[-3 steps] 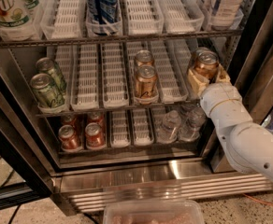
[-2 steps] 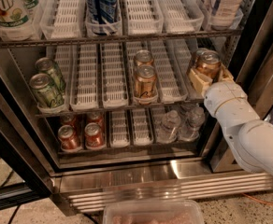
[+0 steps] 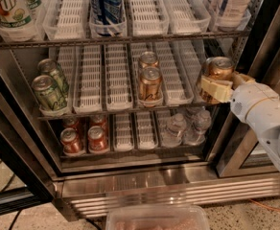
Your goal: Pick orange can from middle shelf of fridge
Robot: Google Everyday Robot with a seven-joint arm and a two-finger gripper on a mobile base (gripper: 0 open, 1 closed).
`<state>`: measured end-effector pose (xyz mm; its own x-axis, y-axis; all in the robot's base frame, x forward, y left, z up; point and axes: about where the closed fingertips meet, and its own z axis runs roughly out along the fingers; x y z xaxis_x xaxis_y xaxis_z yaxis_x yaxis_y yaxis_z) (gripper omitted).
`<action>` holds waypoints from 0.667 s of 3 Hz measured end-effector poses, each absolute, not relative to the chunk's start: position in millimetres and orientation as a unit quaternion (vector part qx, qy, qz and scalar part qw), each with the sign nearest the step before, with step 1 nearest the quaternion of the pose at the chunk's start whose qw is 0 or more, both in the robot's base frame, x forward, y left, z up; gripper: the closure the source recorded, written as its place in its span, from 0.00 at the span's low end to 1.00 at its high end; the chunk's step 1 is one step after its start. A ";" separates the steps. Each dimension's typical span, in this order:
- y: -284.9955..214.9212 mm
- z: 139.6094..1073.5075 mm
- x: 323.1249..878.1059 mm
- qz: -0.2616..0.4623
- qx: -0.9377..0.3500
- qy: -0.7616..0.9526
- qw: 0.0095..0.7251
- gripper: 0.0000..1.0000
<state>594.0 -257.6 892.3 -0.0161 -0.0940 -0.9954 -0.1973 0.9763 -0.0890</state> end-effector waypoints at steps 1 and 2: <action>-257.6 892.3 594.0 0.037 -0.102 0.712 0.694 1.00; -239.8 886.1 577.2 0.054 -0.122 0.715 0.686 1.00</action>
Offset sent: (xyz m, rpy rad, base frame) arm -0.0494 0.0462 -0.0183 -0.0129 0.0514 0.1354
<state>577.2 -239.8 886.1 -0.0289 -0.1002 -0.9946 -0.2477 0.9647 -0.0900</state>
